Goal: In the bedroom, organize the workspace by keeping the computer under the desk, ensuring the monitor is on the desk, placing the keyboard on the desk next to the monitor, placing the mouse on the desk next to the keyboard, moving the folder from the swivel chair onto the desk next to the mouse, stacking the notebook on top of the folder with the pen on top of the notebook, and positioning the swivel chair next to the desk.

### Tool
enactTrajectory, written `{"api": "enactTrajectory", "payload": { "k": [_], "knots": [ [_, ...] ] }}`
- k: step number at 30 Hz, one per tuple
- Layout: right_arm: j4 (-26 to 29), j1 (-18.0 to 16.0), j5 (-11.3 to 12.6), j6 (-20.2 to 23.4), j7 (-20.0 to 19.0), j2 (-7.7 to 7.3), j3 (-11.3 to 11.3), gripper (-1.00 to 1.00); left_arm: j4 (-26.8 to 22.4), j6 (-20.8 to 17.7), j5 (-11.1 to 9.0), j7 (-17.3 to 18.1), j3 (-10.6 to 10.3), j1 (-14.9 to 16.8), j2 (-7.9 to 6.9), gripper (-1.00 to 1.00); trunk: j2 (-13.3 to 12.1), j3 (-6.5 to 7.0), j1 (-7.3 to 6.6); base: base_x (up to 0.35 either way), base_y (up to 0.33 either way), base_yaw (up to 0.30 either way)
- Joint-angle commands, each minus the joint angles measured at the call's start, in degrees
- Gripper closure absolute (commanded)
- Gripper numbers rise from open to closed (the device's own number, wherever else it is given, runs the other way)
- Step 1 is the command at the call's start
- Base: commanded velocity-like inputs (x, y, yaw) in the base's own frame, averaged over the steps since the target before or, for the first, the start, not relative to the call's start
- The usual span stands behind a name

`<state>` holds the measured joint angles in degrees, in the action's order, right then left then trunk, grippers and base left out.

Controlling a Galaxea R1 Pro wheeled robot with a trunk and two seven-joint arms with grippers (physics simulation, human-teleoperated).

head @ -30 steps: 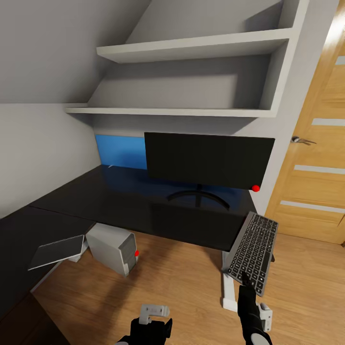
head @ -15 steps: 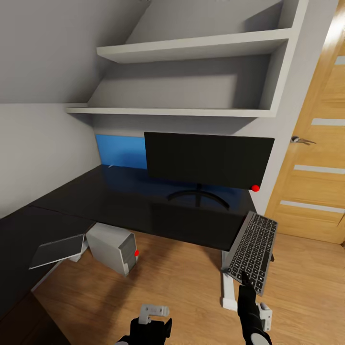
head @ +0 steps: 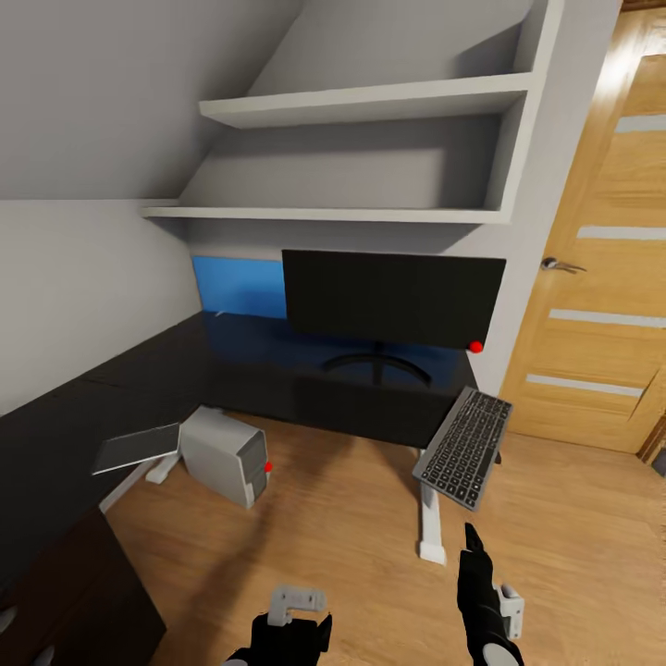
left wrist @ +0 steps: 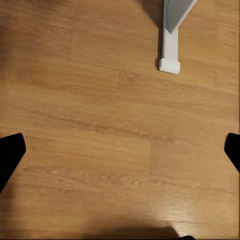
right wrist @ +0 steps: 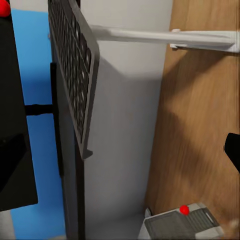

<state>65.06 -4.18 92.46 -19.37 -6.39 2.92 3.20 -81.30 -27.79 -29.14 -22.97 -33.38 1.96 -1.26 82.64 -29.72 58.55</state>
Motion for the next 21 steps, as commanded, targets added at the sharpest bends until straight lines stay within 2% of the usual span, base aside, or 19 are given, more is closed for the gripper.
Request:
{"api": "enactTrajectory", "payload": {
  "k": [1, 12, 17, 21],
  "knots": [
    [-0.02, -0.04, 0.61, -0.32, -0.38, -0.02, 0.13, -1.00, -0.08, -0.07, -0.57, -0.59, -0.19, 0.06, -0.06, -1.00, 0.04, -0.06, -0.04, -0.318, -0.108, 0.000],
    [-0.02, -0.04, 0.45, -0.38, -0.43, -0.02, 0.25, -1.00, -0.08, -0.07, -0.50, -0.57, -0.44, 0.06, -0.06, -1.00, 0.04, -0.06, -0.04, -0.254, -0.224, 0.000],
    [-0.02, -0.04, 0.42, -0.41, -0.43, -0.06, 0.22, -1.00, -0.09, 0.00, -0.60, -0.58, -0.35, 0.06, -0.07, -1.00, 0.04, -0.06, -0.04, -0.063, -0.078, 0.000],
    [-0.01, -0.04, 0.20, -0.50, -0.47, -0.27, 0.15, -1.00, 0.01, 0.01, -0.58, -0.80, -0.44, 0.06, -0.03, -1.00, -1.57, 0.66, -0.92, -0.008, -0.010, 0.000]
  ]
}}
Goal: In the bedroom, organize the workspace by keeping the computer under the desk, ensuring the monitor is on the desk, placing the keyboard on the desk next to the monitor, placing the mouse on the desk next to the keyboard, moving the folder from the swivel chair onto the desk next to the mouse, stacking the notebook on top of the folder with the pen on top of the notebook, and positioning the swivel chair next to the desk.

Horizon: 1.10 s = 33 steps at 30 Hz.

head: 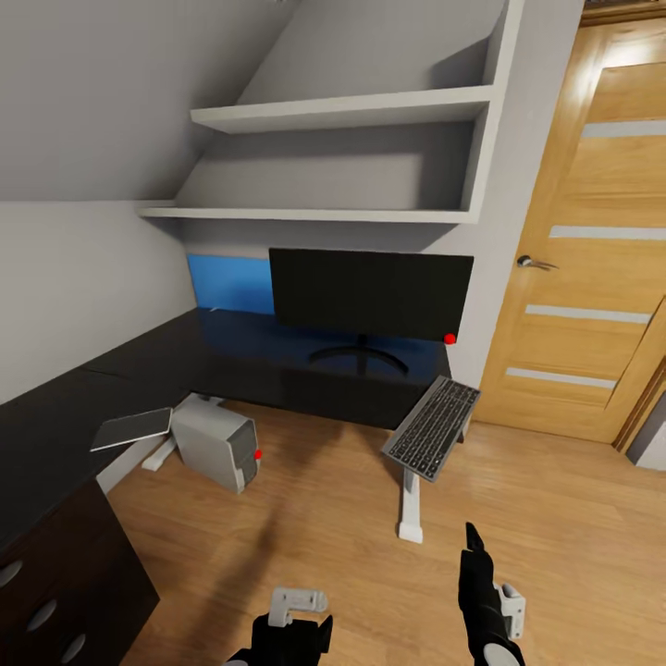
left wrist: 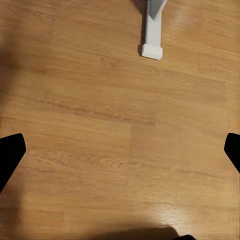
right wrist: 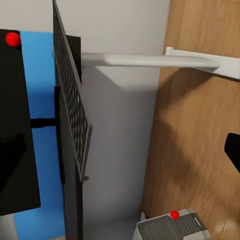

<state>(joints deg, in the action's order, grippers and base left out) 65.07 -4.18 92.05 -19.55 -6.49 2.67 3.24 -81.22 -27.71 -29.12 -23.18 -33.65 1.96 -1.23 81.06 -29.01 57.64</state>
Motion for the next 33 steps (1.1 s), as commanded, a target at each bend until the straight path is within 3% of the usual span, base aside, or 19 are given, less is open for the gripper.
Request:
{"api": "enactTrajectory", "payload": {
  "k": [1, 5, 10, 12, 16, 17, 20, 22, 24, 25, 27, 30, 31, 33],
  "knots": [
    [-0.04, -0.04, 0.59, -0.35, -0.37, -0.04, 0.10, -1.00, -0.03, -0.06, -0.62, -0.65, -0.17, 0.06, -0.03, -1.00, -0.38, 0.13, -0.23, -0.003, -0.004, 0.000],
    [-0.88, -0.04, 0.29, -0.53, -0.35, -0.39, 0.00, -1.00, 1.19, -0.02, -0.70, -0.80, -0.27, 0.06, 0.09, -1.00, -1.99, 0.84, -1.11, -0.002, -0.002, 0.000],
    [-6.67, -0.04, -0.85, -0.78, -0.30, -3.00, 0.00, -1.00, 5.89, 0.19, -0.75, -0.80, -0.19, 0.06, 0.23, -1.00, -3.99, 1.74, -2.21, 0.000, 0.000, 0.000],
    [-10.73, -0.04, -2.49, -0.85, -0.29, -4.72, 0.12, -1.00, 9.07, 0.82, -0.76, -0.75, -0.01, 0.06, 0.50, -1.00, -4.79, 2.10, -2.64, 0.000, 0.000, 0.000],
    [-17.35, -0.04, -8.87, -1.19, -0.26, -6.23, 0.11, -1.00, 13.84, 4.35, -0.71, -0.74, 1.00, 0.06, 1.03, -1.00, -6.40, 2.82, -3.52, 0.000, 0.000, 0.000],
    [-19.66, -0.04, -12.49, -2.10, -0.22, -6.56, 0.01, -1.00, 15.58, 6.37, -0.70, -0.73, 1.57, 0.06, 1.11, -1.00, -6.80, 3.00, -3.74, 0.000, 0.000, 0.000],
    [-23.20, -0.04, -18.32, -4.80, -0.11, -6.97, -0.12, -1.00, 18.24, 9.07, -0.71, -0.73, 2.47, 0.06, 1.15, -1.00, -8.00, 3.54, -4.40, 0.000, 0.000, 0.000],
    [-28.66, -0.12, -26.07, -9.71, 0.00, -7.27, -0.18, -1.00, 22.23, 11.18, -0.76, -0.67, 3.78, 0.06, 1.19, -1.00, -8.81, 3.90, -4.84, 0.000, 0.000, 0.000],
    [-31.46, -0.18, -29.69, -12.15, 0.06, -7.32, -0.17, -1.00, 24.39, 11.78, -0.79, -0.52, 4.47, 0.06, 1.24, -1.00, -9.61, 4.26, -5.28, 0.000, 0.000, 0.000],
    [-34.17, -0.26, -32.82, -14.26, 0.11, -7.36, -0.19, -1.00, 26.46, 12.22, -0.82, -0.37, 4.95, 0.06, 1.27, -1.00, -10.01, 4.44, -5.50, 0.000, 0.000, 0.000],
    [-37.82, -0.36, -35.95, -16.44, 0.20, -7.32, -0.22, -1.00, 29.43, 13.31, -0.88, -0.25, 5.40, 0.06, 1.29, -1.00, -10.81, 4.79, -5.94, 0.000, 0.000, 0.000],
    [-41.29, -0.44, -37.95, -17.75, 0.22, -7.32, -0.22, -1.00, 33.43, 17.39, -0.90, -0.14, 5.68, 0.06, 1.31, -1.00, -12.01, 5.33, -6.60, 0.000, 0.000, 0.000],
    [-43.18, -0.49, -39.21, -18.64, 0.06, -7.29, 0.02, -1.00, 37.85, 26.29, -0.84, -0.10, 5.78, 0.06, 1.32, -1.00, -12.41, 5.51, -6.82, 0.000, 0.000, 0.000],
    [-43.68, -0.50, -40.10, -19.10, -0.06, -7.14, 0.23, -1.00, 39.54, 31.19, -0.77, -0.11, 5.79, 0.06, 1.32, -1.00, -13.22, 5.87, -7.26, 0.000, 0.000, 0.000]
  ]
}}
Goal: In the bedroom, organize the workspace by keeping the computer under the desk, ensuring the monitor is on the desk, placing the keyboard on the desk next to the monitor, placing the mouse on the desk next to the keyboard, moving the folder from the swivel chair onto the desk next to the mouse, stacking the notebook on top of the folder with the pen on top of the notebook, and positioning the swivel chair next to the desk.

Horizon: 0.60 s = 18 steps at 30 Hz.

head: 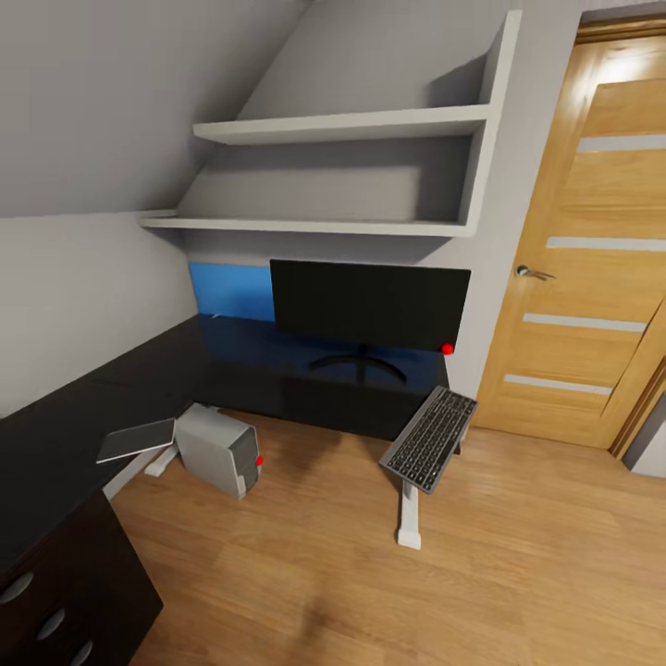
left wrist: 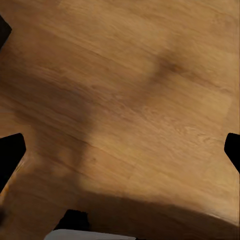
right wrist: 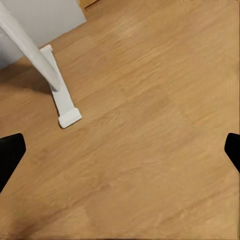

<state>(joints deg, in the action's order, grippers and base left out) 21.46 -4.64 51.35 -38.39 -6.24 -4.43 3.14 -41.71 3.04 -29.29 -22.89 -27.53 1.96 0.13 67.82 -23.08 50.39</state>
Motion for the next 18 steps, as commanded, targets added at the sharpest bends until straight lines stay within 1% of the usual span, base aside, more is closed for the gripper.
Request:
{"api": "enactTrajectory", "payload": {
  "k": [1, 2, 4, 6, 8, 9, 10, 12, 15, 18],
  "knots": [
    [-0.18, -0.04, 0.20, -0.42, -0.34, 0.04, 0.37, -1.00, 0.40, 1.78, -0.58, -0.39, -0.34, 0.06, -0.05, -1.00, -0.38, 0.13, -0.23, 0.000, 0.000, 0.000],
    [-0.93, -0.04, -4.17, -1.14, -0.43, 0.78, 0.51, -1.00, 1.70, 7.71, -0.33, -0.40, -0.41, 0.06, -0.04, -1.00, -0.78, 0.31, -0.45, 0.000, 0.000, 0.000],
    [-1.24, -0.05, -5.06, -1.19, -0.44, 0.85, 0.48, -1.00, 1.79, 8.21, -0.27, -0.43, -0.49, 0.06, -0.04, -1.00, -1.58, 0.66, -0.89, 0.000, 0.000, 0.000],
    [-1.43, -0.03, -6.62, -1.28, -0.49, 1.15, 0.55, -1.00, 1.89, 8.71, -0.17, -0.50, -0.51, 0.06, -0.04, -1.00, -1.58, 0.66, -0.89, 0.000, 0.000, 0.000],
    [-1.48, -0.05, -9.58, -1.26, -0.46, 1.37, 0.55, -1.00, 1.91, 8.73, -0.16, -0.52, -0.51, 0.06, -0.10, -1.00, -1.58, 0.66, -0.89, 0.000, 0.000, 0.000],
    [-1.50, -0.05, -10.25, -1.26, -0.45, 1.40, 0.53, -1.00, 1.93, 8.73, -0.16, -0.53, -0.51, 0.06, -0.11, -1.00, -1.58, 0.66, -0.89, 0.000, -0.022, 0.000],
    [-1.52, -0.05, -11.85, -1.28, -0.41, 1.57, 0.50, -1.00, 1.95, 8.69, -0.20, -0.55, -0.51, 0.06, -0.16, -1.00, -1.58, 0.66, -0.89, 0.032, -0.084, 0.000],
    [-1.56, -0.07, -13.27, -1.33, -0.33, 2.05, 0.41, -1.00, 2.43, 8.52, -0.23, -0.57, -0.60, 0.06, -0.12, -1.00, -1.58, 0.66, -0.89, 0.148, -0.179, 0.000],
    [-1.58, -0.04, -13.48, -1.33, -0.29, 2.12, 0.38, -1.00, 4.37, 8.49, -0.14, -0.57, -0.73, 0.06, -0.06, -1.00, -1.58, 0.66, -0.89, 0.221, -0.236, -0.069],
    [-1.65, -0.05, -13.54, -1.34, -0.32, 2.14, 0.37, -1.00, 5.38, 8.48, 0.91, -0.61, -0.76, 0.06, -0.02, -1.00, -1.58, 0.66, -0.89, 0.231, -0.244, -0.206]
  ]
}}
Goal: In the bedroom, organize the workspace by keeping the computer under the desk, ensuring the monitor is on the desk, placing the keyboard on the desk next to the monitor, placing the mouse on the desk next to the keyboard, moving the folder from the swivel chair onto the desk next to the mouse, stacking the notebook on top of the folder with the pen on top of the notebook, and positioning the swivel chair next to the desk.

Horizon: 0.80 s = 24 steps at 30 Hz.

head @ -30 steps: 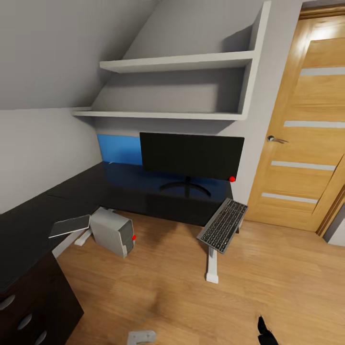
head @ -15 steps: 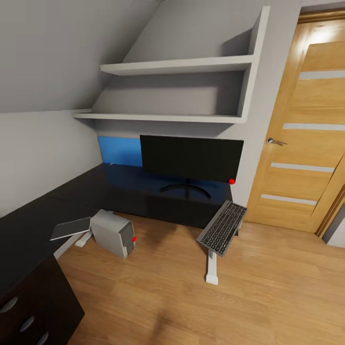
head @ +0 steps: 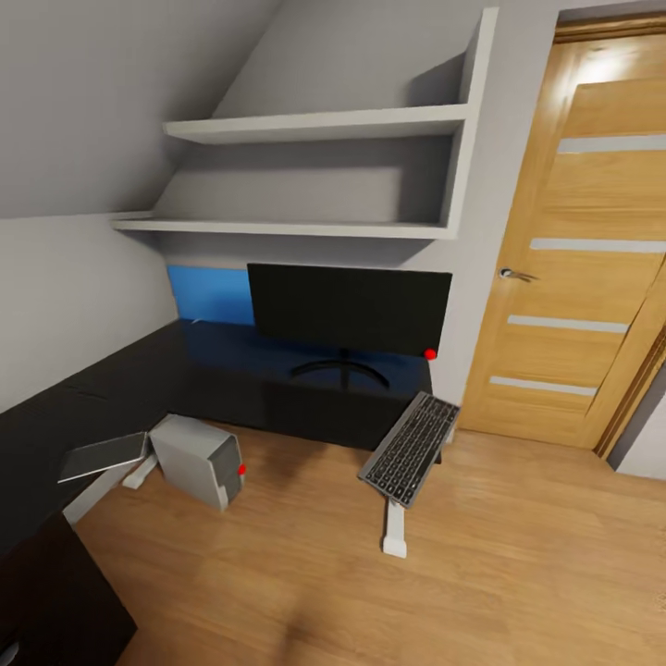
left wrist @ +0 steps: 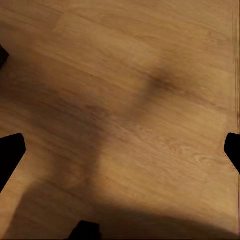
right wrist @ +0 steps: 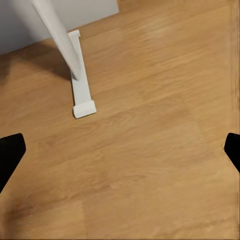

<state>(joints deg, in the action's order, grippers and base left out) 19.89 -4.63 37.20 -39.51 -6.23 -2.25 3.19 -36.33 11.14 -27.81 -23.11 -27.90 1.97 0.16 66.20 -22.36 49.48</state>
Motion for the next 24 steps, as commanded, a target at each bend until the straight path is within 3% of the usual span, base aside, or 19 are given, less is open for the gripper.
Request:
{"api": "enactTrajectory", "payload": {
  "k": [1, 2, 5, 18, 24],
  "knots": [
    [-0.11, -0.05, 0.61, -0.22, -0.33, -0.04, 0.33, -1.00, 0.08, 0.37, -0.35, -0.40, -0.39, 0.06, -0.04, -1.00, 0.04, -0.06, 0.02, 0.233, -0.245, -0.238],
    [-0.17, -0.07, 0.60, -0.18, -0.32, -0.03, 0.33, -1.00, 0.28, 0.40, 0.64, -0.43, -0.39, 0.06, 0.00, -1.00, 0.04, -0.06, 0.02, 0.231, -0.245, -0.260],
    [-0.20, -0.06, 0.60, -0.18, -0.29, -0.03, 0.33, -1.00, 0.35, 0.44, 1.00, -0.42, -0.40, 0.06, 0.01, -1.00, 0.04, -0.06, 0.02, 0.167, -0.183, -0.265],
    [-0.29, -0.04, 0.61, -0.13, -0.20, -0.10, 0.15, -1.00, 0.59, 0.41, 1.20, -0.10, -0.69, 0.06, 0.07, -1.00, 0.04, -0.08, 0.02, 0.017, -0.018, -0.276],
    [-0.29, -0.03, 0.36, -0.13, -0.09, 0.10, 0.34, -1.00, 3.78, 0.36, 1.24, -0.09, -1.17, 0.06, 0.69, -1.00, 0.04, -0.12, 0.02, 0.000, 0.000, -0.056]
  ]
}}
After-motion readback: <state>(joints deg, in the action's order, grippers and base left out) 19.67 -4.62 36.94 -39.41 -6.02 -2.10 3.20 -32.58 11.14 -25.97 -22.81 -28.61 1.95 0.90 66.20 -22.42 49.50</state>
